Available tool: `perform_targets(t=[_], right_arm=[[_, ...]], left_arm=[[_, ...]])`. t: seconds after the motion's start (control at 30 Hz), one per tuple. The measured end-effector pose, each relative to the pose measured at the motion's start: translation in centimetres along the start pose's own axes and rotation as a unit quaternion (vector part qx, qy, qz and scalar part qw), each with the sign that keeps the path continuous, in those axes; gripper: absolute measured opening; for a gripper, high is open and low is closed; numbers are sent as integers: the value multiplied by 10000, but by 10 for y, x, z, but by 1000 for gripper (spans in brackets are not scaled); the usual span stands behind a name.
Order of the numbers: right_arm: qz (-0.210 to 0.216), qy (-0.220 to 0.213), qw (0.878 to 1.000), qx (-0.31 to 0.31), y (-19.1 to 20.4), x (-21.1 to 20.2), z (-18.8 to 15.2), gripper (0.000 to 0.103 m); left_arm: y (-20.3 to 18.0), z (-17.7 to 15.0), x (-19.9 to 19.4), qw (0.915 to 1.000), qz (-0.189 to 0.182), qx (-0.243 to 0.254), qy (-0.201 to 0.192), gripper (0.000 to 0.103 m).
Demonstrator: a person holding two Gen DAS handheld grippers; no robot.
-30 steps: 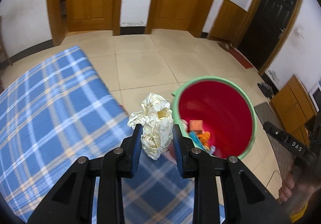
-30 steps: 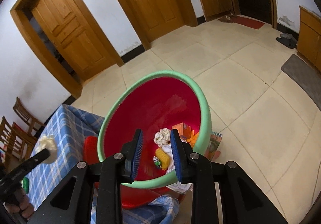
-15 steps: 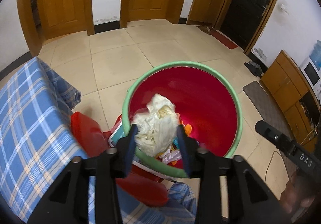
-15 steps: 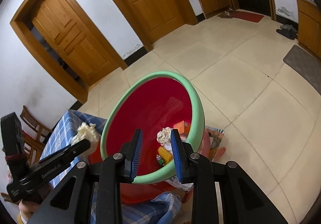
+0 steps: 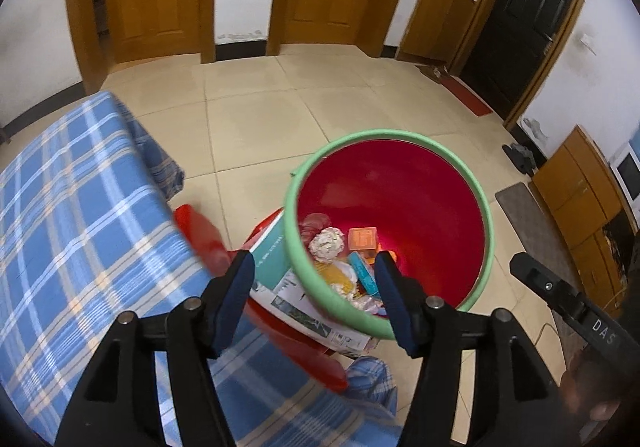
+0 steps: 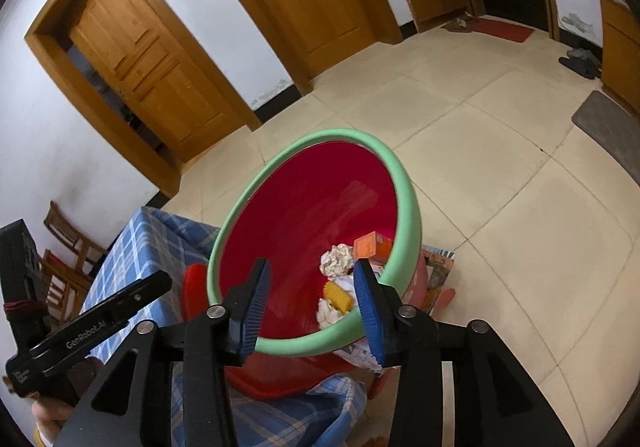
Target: Collect trash
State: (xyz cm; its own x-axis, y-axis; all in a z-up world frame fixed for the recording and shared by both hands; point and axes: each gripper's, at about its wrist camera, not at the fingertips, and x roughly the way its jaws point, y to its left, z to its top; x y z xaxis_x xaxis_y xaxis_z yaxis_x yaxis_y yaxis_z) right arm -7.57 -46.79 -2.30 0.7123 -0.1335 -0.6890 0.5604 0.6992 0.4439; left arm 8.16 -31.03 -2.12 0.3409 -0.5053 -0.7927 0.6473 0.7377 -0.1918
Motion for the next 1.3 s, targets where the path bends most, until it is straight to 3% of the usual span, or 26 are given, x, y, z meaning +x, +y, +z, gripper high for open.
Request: perform_targets(t=[0.3, 0.5, 0.93, 1.3], right_arm=[[193, -1, 9991, -378, 31, -12, -11, 56], [372, -44, 9964, -760, 61, -23, -22, 60], [703, -136, 9875, -1401, 122, -36, -58, 74], [781, -110, 9810, -1772, 151, -36, -89, 75]], left_arm=[[37, -16, -44, 9973, 412, -474, -371, 74], [64, -31, -72, 9917, 787, -856, -541, 74], [114, -74, -130, 9710, 1619, -1513, -895, 76], [137, -111, -169, 9528, 2198, -1762, -1131, 77]])
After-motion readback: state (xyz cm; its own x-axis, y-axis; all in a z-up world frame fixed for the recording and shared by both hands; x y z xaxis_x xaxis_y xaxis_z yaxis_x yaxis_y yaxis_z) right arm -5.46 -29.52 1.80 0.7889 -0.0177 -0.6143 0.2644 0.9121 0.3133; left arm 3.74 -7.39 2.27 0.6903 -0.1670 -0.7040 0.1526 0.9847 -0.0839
